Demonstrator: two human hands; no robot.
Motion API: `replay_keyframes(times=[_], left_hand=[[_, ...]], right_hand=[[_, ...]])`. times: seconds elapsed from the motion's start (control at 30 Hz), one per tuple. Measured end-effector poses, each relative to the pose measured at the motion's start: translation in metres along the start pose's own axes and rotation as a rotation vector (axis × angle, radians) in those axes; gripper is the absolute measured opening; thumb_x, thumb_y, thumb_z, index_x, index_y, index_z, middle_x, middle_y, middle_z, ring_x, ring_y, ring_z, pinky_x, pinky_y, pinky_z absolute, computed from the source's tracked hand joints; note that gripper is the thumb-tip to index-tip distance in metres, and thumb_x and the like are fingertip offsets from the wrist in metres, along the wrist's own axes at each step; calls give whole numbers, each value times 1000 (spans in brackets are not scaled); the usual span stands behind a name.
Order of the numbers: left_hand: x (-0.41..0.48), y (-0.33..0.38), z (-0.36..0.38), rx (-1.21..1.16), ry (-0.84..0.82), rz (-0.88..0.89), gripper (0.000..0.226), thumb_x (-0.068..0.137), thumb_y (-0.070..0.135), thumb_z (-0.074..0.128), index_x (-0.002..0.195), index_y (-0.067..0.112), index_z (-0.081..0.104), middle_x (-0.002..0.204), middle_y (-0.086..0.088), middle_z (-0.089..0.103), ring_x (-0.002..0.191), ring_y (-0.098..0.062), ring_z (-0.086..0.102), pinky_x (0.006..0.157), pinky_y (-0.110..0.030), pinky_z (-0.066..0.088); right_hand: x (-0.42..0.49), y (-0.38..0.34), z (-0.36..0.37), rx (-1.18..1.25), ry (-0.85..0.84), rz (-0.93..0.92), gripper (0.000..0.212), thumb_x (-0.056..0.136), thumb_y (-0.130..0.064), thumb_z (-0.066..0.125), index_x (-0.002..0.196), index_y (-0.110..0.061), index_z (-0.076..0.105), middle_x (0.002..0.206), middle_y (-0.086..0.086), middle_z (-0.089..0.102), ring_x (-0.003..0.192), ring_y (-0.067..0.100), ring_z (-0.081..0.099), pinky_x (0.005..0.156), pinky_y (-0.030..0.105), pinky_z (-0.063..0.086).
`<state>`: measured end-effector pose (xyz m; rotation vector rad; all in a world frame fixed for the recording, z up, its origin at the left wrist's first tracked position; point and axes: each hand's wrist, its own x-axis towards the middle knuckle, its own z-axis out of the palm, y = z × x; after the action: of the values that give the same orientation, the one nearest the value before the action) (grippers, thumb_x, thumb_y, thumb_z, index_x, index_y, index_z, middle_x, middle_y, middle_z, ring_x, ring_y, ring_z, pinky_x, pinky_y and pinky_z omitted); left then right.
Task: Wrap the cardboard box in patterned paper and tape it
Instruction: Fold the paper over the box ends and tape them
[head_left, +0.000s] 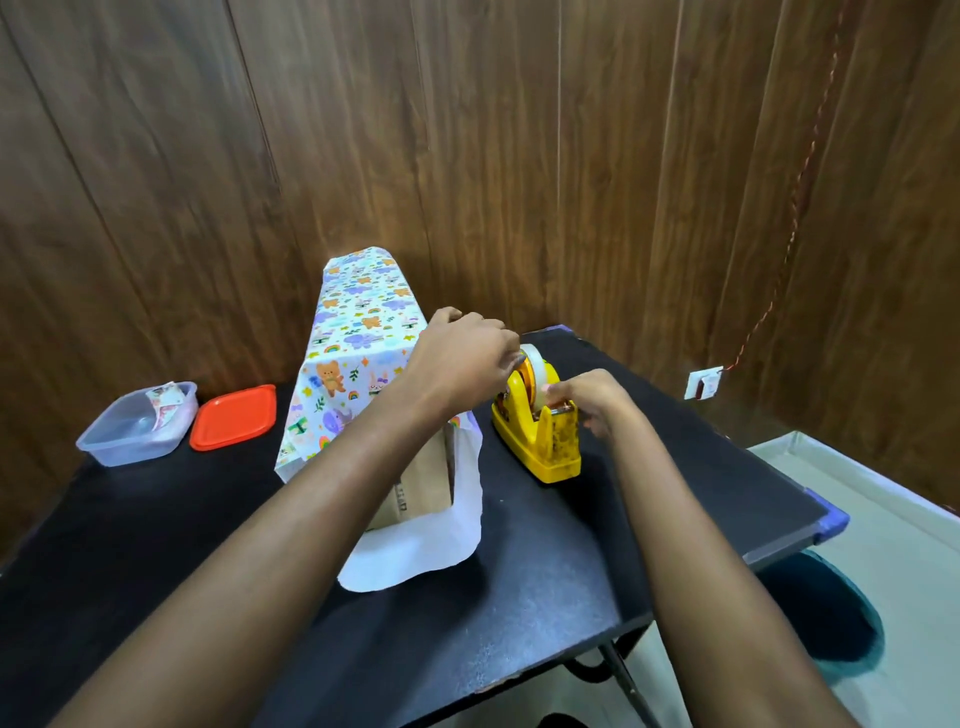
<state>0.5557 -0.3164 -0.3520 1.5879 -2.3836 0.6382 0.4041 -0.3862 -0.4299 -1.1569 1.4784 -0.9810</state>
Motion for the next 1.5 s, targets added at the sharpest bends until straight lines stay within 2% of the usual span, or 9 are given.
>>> replay_keyframes(times=[0.13, 0.27, 0.33, 0.43, 0.53, 0.87, 1.07, 1.23, 1.5], left_hand=[[-2, 3, 2, -17, 33, 5, 32, 99, 32, 35, 110, 22, 63, 109, 5, 62, 107, -17, 52, 101, -34, 26], [-2, 3, 0, -35, 59, 6, 32, 99, 30, 35, 109, 21, 64, 107, 5, 62, 106, -17, 52, 100, -32, 26], [-4, 6, 0, -40, 45, 3, 32, 99, 31, 34, 109, 21, 64, 108, 5, 62, 106, -17, 53, 100, -31, 26], [-6, 11, 2, -36, 6, 14, 32, 99, 30, 34, 109, 21, 63, 109, 5, 62, 107, -17, 53, 102, -31, 24], [-5, 18, 4, 4, -65, 66, 30, 98, 24, 36, 105, 20, 64, 108, 6, 63, 110, -15, 53, 109, -32, 17], [-6, 10, 2, -4, -70, 84, 33, 97, 19, 36, 115, 20, 63, 120, 4, 61, 124, -11, 46, 114, -32, 7], [-26, -21, -9, -126, 36, -27, 32, 98, 19, 38, 122, 18, 60, 125, 3, 59, 126, -14, 44, 110, -32, 17], [-44, -49, -6, -269, 55, -116, 31, 96, 17, 43, 119, 19, 64, 126, 6, 60, 115, -22, 53, 94, -39, 42], [-52, -60, -8, -363, -41, -42, 44, 90, -3, 48, 127, 20, 57, 142, 11, 44, 125, -12, 46, 95, -31, 43]], right_hand=[[-12, -14, -3, 82, 50, -18, 39, 79, -8, 73, 115, 2, 62, 118, 11, 61, 108, 25, 58, 79, 32, 43], [-21, 0, -11, 55, 59, -6, 7, 83, -2, 65, 90, 0, 68, 78, 3, 58, 68, 13, 51, 72, 28, 37], [-21, 21, -8, 59, 65, 35, 15, 86, -6, 63, 71, -6, 63, 66, 1, 54, 53, 10, 40, 57, 24, 35], [-23, 42, 1, 123, 38, 34, 34, 91, -22, 59, 60, -12, 52, 61, 2, 50, 52, 12, 39, 53, 24, 32], [-26, 49, 8, 245, 76, -23, 37, 89, -32, 63, 59, -13, 51, 58, 3, 54, 53, 13, 48, 56, 24, 36], [-33, 66, 20, 532, 139, -111, 31, 88, -24, 66, 62, -11, 55, 58, 6, 56, 52, 14, 53, 42, 19, 38], [-35, 66, 30, 587, 195, -139, 25, 92, -21, 61, 68, -13, 58, 61, 6, 56, 56, 15, 56, 47, 23, 53], [-37, 67, 34, 614, 202, -156, 26, 93, -19, 59, 69, -11, 57, 63, 7, 55, 57, 17, 56, 57, 31, 57], [-42, 62, 34, 645, 182, -137, 27, 96, -16, 54, 70, -9, 53, 55, 6, 51, 46, 15, 54, 49, 28, 56]])
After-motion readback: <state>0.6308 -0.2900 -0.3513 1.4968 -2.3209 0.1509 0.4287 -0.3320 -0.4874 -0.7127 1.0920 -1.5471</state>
